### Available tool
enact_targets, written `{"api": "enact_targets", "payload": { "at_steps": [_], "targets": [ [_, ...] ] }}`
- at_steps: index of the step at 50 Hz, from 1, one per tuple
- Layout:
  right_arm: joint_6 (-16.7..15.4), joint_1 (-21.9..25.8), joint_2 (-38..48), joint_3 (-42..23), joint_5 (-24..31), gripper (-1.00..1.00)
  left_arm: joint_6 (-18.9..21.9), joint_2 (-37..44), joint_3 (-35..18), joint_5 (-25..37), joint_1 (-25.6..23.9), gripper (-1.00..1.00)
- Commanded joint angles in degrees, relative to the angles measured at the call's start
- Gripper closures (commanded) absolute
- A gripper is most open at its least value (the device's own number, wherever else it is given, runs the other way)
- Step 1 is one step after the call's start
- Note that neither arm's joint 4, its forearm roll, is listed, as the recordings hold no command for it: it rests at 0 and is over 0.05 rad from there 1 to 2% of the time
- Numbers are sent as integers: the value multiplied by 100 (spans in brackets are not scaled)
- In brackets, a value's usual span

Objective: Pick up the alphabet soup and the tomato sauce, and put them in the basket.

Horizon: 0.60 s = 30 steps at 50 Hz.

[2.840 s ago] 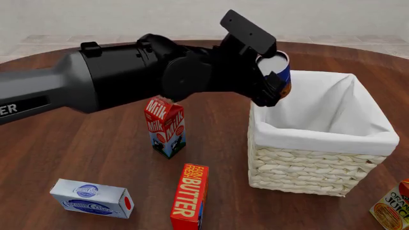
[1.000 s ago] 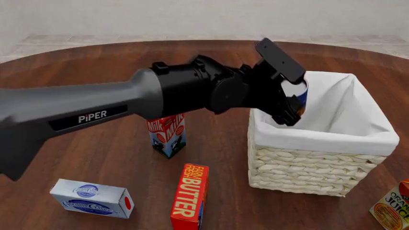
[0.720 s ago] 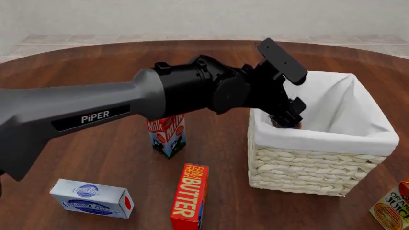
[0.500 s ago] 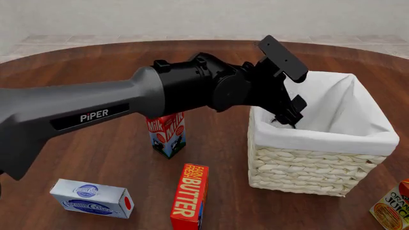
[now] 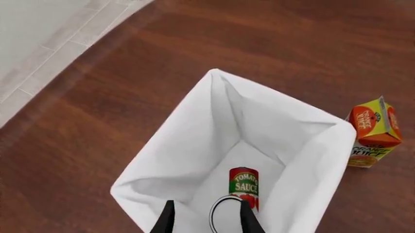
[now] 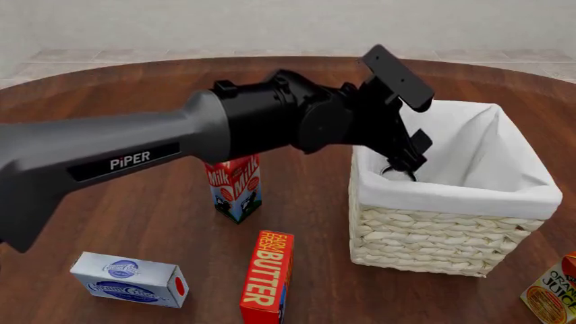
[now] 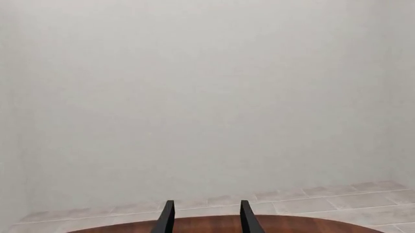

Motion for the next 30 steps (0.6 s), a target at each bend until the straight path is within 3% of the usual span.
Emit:
{"api": "enact_targets", "payload": {
  "at_steps": [1,30],
  "targets": [
    [-8,11,10,9,-17,-100,1,-87,-53,56,4,-100],
    [-79,98,-97,-43,127,-100,73,-291,-276,234,-39,-100]
  ]
}}
